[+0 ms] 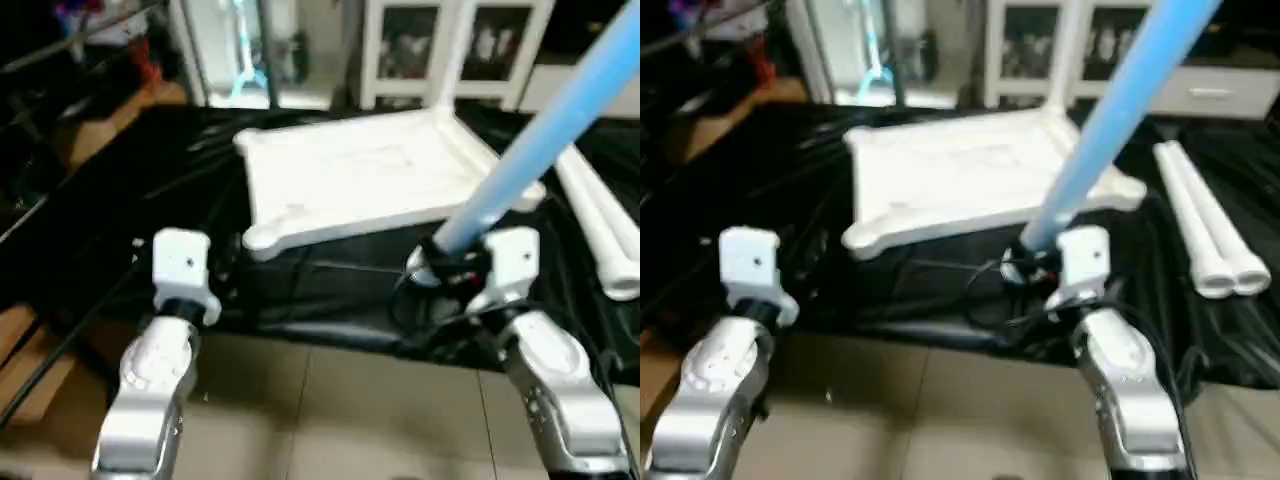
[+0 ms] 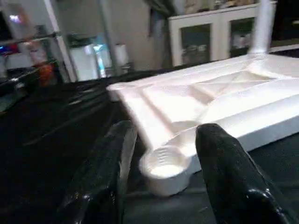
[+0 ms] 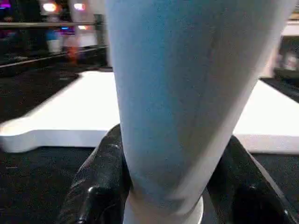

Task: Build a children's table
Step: Insert table leg to table base

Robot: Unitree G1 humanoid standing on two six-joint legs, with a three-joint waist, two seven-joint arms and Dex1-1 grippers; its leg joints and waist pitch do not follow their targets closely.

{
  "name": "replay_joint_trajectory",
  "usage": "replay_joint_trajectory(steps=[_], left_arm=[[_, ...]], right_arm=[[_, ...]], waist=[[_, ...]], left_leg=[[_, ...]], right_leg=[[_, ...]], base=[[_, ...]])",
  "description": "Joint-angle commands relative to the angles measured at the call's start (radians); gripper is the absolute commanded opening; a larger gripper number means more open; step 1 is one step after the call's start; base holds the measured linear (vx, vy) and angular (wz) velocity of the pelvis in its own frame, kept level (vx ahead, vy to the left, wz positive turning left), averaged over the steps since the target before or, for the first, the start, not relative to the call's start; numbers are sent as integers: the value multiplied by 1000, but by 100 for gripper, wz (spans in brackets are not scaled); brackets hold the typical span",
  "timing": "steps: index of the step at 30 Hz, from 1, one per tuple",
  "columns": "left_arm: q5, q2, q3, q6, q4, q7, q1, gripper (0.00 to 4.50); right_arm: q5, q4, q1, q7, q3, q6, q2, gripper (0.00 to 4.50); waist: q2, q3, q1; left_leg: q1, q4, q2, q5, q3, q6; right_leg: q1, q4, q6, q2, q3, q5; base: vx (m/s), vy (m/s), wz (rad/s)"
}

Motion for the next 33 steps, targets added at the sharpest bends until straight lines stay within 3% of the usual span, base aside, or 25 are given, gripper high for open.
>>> replay_joint_trajectory(steps=[1,4,5,6,7,8,9,11,12,13,14,15,17,19,20,21,22,23,24,25,26,27,29,31,33], left_arm=[[-5,11,-6,9,-1,-15,-6,239],[-5,10,-9,7,4,-21,-7,239],[-4,7,-12,6,8,-24,-9,239],[-4,6,-13,6,9,-24,-9,239],[-4,4,-14,5,11,-25,-9,239],[-4,3,-15,4,13,-25,-9,239],[-4,3,-16,3,14,-24,-9,239],[-4,0,-20,1,16,-24,-8,239],[-5,-2,-23,0,18,-23,-8,239],[-4,-5,-28,-3,20,-21,-6,239],[-4,-8,-31,-6,22,-19,-4,239],[-3,-10,-32,-7,24,-18,-2,239],[-3,-18,-35,-11,27,-13,1,239],[-1,-26,-37,-14,28,-7,6,239],[1,-31,-39,-14,29,-3,7,239],[4,-37,-42,-15,29,1,11,239],[6,-43,-43,-10,28,6,17,239],[7,-46,-44,-6,28,9,18,239],[8,-45,-46,4,27,7,22,239],[8,-43,-48,7,28,6,24,239],[8,-43,-48,7,28,6,24,239],[12,-33,-54,6,31,2,24,239],[17,-10,-47,2,50,-11,4,239],[22,11,-32,13,77,-16,-25,239],[32,39,-3,12,123,-17,-71,239]], right_arm=[[8,-25,-13,-6,-11,15,8,184],[-1,-33,-5,-11,-9,10,4,184],[-6,-39,2,-13,-9,9,-2,184],[-6,-40,4,-13,-9,9,-3,184],[-6,-42,7,-13,-9,9,-5,184],[-6,-43,8,-12,-12,10,-6,184],[-7,-44,9,-12,-13,10,-7,184],[-7,-46,10,-12,-18,13,-11,184],[-8,-47,11,-12,-22,16,-13,184],[-6,-48,11,-11,-27,19,-17,184],[-5,-50,12,-10,-29,20,-19,184],[-4,-51,12,-9,-30,21,-21,184],[-1,-57,11,-5,-30,27,-26,184],[2,-60,10,1,-27,32,-32,184],[4,-61,9,4,-27,34,-36,184],[6,-62,7,9,-25,37,-41,184],[8,-62,3,13,-22,42,-47,184],[9,-62,1,14,-22,43,-49,184],[11,-60,-3,17,-21,44,-51,184],[11,-59,-4,20,-22,45,-51,184],[11,-59,-4,20,-22,45,-51,184],[11,-61,-7,26,-22,49,-51,184],[14,-65,-11,32,-15,53,-49,184],[14,-66,-14,33,-10,55,-46,184],[13,-64,-16,32,0,55,-44,184]], waist=[[-36,-59,38],[-17,-50,35],[22,-48,29],[14,-32,28],[70,-25,24],[82,-32,4],[72,-39,8],[49,-37,6],[34,-37,3],[-32,-44,26],[-29,-78,54],[-18,-80,56],[-8,-57,42],[32,-44,32],[54,-14,-15],[66,-30,-25],[49,-44,-51],[42,-46,-53],[26,-53,-56],[-3,-65,-43],[-20,-70,-22],[-34,-90,9],[-31,-82,17],[-19,-75,28],[-6,-53,27]], left_leg=[[-93,74,5,-79,-57,136],[-140,80,8,62,-90,83],[-83,39,14,60,-78,18],[-70,-8,24,43,-72,-11],[27,-104,122,-88,-101,-66],[68,-166,220,-274,-152,-71],[88,-187,254,-342,-134,-80],[90,-184,236,-280,-69,-41],[88,-174,213,-285,-44,-34],[-48,-75,53,-246,6,33],[-126,61,19,-109,-31,125],[-175,89,29,54,-68,123],[-175,43,29,177,-72,86],[-119,-62,56,187,-61,126],[-76,-140,149,-96,-138,140],[-14,-174,194,-411,-192,126],[21,-181,210,-395,-218,170],[25,-169,203,-290,-218,225],[23,-124,189,15,-203,344],[-41,-73,144,266,-161,375],[-111,-41,93,323,-116,330],[-167,-34,28,342,-79,221],[-133,-61,36,328,-81,92],[-100,-74,67,210,-91,63],[-75,-109,120,-7,-112,54]], right_leg=[[150,-203,-123,-156,168,-596],[154,-189,-201,-120,136,-427],[106,-207,-225,-27,157,-445],[93,-201,-201,17,132,-457],[21,-163,-93,64,81,-391],[-10,-43,-72,44,37,-275],[-18,-2,-54,9,12,-141],[-28,-15,-63,-19,-17,5],[-23,-38,-96,-26,-14,24],[101,-128,-172,-48,51,35],[213,-173,-259,-177,172,51],[215,-148,-272,-159,156,168],[163,-158,-267,-94,64,108],[132,-198,-197,-34,-1,-236],[95,-137,-102,24,-30,-307],[76,-55,-84,25,-25,-265],[56,-30,-65,7,-9,-138],[44,-31,-47,0,-3,-80],[17,-38,-27,-26,15,55],[50,-84,-39,-81,46,268],[102,-98,-48,-111,68,462],[167,-63,17,-89,73,880],[140,-52,70,-46,29,1048],[118,-75,66,-42,27,804],[96,-102,-46,-51,27,328]], base=[[105,-72,-8],[128,-39,2],[94,2,0],[60,73,-32],[60,73,-32],[100,116,-56],[133,78,-59],[127,54,-59],[82,-10,-50],[82,-10,-50],[95,-4,-19],[139,9,-3],[122,-2,-6],[113,10,1],[115,66,-13],[115,60,-10],[115,60,-10],[123,22,12],[92,-4,1],[92,-4,1],[102,-35,-10],[91,-43,-10],[45,-22,-5],[0,0,0],[-37,23,2]])
